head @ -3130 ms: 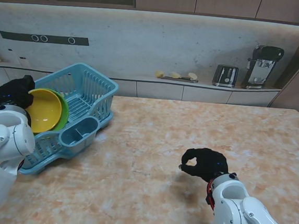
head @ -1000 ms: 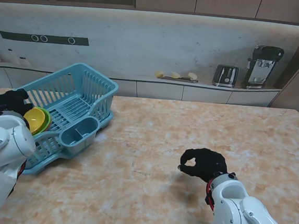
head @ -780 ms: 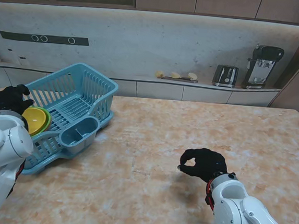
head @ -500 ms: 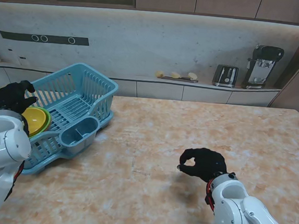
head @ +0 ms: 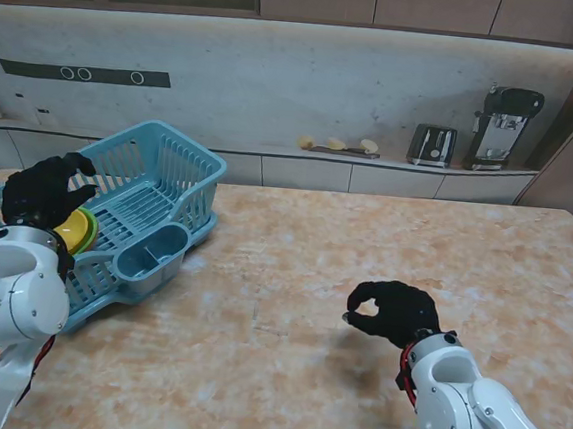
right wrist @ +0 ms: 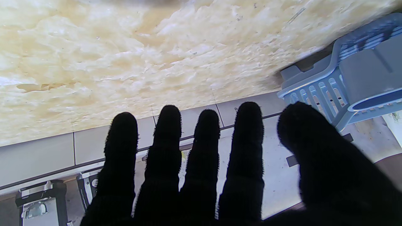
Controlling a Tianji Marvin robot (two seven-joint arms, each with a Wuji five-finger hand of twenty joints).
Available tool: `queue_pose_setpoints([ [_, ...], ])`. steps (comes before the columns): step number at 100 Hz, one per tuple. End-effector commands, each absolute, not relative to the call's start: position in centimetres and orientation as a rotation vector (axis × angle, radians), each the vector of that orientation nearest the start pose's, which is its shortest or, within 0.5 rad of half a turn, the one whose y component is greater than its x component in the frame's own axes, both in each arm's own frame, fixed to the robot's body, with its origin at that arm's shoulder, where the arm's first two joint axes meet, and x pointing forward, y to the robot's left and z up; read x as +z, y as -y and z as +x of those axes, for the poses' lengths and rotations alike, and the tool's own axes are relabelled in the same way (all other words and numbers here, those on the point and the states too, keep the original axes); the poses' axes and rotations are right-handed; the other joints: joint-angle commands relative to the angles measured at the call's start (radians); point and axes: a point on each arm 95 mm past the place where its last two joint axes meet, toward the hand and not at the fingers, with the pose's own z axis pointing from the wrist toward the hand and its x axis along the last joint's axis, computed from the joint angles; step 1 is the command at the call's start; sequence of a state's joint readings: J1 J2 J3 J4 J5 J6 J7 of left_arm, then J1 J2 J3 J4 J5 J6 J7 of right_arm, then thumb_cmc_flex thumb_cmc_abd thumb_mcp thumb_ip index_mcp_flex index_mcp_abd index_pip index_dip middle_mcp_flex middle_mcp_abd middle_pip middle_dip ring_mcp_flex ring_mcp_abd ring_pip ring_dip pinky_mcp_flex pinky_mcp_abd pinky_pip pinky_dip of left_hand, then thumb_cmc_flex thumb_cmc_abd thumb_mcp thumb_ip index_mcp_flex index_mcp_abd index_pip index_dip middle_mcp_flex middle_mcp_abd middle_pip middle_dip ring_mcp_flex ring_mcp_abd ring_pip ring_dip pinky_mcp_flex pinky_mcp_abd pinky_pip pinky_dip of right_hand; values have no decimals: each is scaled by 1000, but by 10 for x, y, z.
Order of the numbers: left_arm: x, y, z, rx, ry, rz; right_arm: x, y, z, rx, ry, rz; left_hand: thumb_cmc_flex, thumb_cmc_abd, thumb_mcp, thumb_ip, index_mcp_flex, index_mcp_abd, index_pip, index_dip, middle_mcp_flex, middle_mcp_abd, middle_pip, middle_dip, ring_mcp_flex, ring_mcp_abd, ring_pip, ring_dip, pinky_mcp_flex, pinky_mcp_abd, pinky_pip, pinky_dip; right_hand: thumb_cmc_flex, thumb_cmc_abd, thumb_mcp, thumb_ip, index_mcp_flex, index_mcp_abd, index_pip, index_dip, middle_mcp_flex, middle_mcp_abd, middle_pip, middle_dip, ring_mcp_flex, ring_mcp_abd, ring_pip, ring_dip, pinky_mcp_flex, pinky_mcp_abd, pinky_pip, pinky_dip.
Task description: Stack bowls and put them on the dishrack
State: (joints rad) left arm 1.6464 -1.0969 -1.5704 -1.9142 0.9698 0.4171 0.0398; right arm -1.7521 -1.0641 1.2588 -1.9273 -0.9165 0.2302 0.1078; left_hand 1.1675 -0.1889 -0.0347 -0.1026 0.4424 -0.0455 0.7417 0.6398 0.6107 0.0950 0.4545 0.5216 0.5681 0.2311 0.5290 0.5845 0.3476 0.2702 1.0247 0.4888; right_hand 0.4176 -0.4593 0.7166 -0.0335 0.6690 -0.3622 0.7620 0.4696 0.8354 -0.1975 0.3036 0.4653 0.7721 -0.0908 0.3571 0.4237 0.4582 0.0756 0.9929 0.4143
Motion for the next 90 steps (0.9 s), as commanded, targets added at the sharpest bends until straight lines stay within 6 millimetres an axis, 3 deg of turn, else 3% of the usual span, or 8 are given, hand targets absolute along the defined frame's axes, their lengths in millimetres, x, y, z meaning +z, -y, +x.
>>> queue_pose_setpoints([
  [1,-183,-101,391,-1290,-795,-1281,-288,-15,347,1448,-1411,1424,5,-11,-10,11,11,-28,21,24,32,-16,3,16,23,-13,-5,13,9,25,15,12,-24,27,-7,-14,12,-17,3,-2,8,-2,3,17,-10,4,-13,-6,-9,10,-6,20],
  [69,-207,-14,362,-1615,-871,-1212,-287,-15,346,1495,-1384,1409,-4,-26,-10,10,39,-47,69,94,93,-43,25,69,86,-22,14,84,22,66,63,33,-24,26,-8,-14,13,-20,4,-3,9,-3,3,17,-10,4,-14,-5,-9,11,-6,20],
  [90,-217,13,352,-1708,-879,-1203,-287,-14,346,1509,-1369,1405,-3,-31,-8,10,44,-46,93,120,109,-43,40,194,103,-23,45,145,34,64,88,43,-22,25,-7,-14,14,-21,4,-4,9,-3,3,17,-11,4,-14,-5,-10,10,-6,20],
])
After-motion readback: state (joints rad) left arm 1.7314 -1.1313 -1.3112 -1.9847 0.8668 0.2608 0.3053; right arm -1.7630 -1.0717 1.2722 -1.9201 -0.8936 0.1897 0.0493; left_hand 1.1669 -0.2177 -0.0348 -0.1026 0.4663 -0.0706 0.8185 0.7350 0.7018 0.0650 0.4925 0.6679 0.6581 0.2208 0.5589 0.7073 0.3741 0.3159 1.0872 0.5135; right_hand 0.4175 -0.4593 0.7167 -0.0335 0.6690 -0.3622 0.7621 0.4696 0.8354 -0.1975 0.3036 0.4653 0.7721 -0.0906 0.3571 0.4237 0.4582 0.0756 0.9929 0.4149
